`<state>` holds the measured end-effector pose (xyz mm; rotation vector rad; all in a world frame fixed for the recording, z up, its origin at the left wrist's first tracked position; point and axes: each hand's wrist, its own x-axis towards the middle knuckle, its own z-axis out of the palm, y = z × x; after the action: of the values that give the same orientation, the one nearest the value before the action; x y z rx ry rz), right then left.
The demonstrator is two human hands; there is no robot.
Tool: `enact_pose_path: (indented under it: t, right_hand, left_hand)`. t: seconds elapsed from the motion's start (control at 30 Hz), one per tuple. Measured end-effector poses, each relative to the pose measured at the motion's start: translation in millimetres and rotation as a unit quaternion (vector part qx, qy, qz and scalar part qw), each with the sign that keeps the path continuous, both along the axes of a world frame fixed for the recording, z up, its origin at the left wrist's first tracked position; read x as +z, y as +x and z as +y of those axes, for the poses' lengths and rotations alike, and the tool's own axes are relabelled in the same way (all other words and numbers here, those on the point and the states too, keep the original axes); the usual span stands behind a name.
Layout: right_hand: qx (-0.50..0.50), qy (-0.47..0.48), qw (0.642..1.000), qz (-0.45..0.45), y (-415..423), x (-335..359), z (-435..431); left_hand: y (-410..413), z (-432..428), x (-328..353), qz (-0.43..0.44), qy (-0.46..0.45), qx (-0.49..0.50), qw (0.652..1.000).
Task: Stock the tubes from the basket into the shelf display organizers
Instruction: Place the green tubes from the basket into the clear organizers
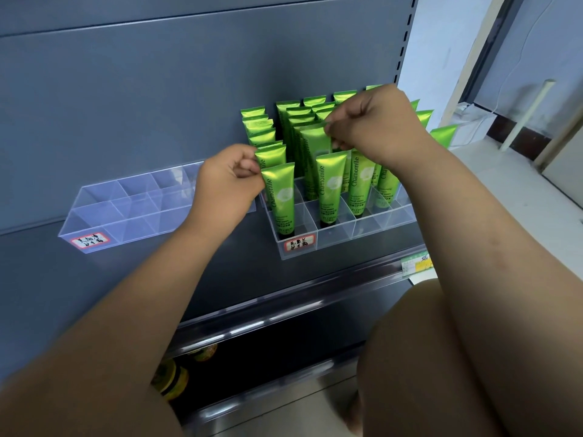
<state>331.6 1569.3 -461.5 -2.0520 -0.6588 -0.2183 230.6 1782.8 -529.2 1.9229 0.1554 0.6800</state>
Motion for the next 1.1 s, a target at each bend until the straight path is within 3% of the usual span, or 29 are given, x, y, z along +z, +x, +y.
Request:
enact_pose_path:
  t: [0.57, 1.1]
  right_hand:
    - [-0.025, -0.144, 0.983, -0.109, -1, 0, 0]
    - [-0.032, -0.128, 0.99, -0.057, 2, -1, -5]
  left_hand:
    - [6, 9, -9, 0.013, 0.034, -0.027, 0.999]
    - [-9, 6, 0, 0.009, 0.051, -0.058, 0.997]
